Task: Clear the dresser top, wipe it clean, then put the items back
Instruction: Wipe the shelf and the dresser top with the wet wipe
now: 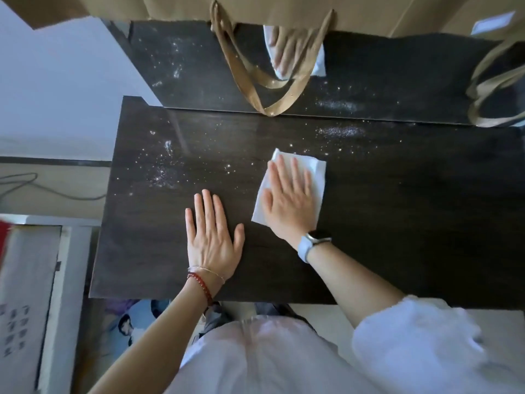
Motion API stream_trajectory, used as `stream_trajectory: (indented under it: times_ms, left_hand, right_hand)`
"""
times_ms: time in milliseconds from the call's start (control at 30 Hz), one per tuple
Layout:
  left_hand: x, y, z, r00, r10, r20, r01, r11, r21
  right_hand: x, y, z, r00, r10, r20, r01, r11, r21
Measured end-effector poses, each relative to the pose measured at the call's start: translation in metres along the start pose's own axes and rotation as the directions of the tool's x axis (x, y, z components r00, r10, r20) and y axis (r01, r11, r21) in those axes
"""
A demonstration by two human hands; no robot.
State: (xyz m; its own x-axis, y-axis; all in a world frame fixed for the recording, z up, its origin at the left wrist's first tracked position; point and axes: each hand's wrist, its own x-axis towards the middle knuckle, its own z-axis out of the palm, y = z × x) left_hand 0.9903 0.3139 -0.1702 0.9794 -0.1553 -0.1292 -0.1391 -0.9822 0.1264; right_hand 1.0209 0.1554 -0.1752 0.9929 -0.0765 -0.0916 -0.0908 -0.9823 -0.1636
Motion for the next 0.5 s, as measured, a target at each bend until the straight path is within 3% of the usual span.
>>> stream_trajectory:
  times_ms: [67,100,267,400,500]
  left_hand:
    - [0.001,0.006,0.002,0.997,-0.079,-0.01,0.079,0.996,-0.036]
    - [0.002,0.009,0.002,0.994,-0.107,-0.012,0.107,0.993,-0.047]
    - [0.005,0.016,0.005,0.988,-0.149,-0.034,0.147,0.988,-0.048]
    - [0.006,0.017,0.004,0.986,-0.162,-0.035,0.16,0.985,-0.063]
    - [0.006,0.017,0.004,0.986,-0.164,-0.025,0.162,0.985,-0.051]
  right_hand:
    - [-0.002,0.013,-0.002,0.993,-0.111,0.04,0.111,0.994,0.005]
    - [-0.005,0.029,-0.004,0.994,-0.099,0.05,0.099,0.995,0.002]
    - [-0.009,0.138,-0.023,0.952,0.304,-0.036,-0.305,0.952,-0.031]
    - [0.026,0.187,-0.04,0.789,0.613,-0.05,-0.612,0.79,0.026]
    - [0.056,0.186,-0.045,0.668,0.742,-0.057,-0.734,0.669,0.119]
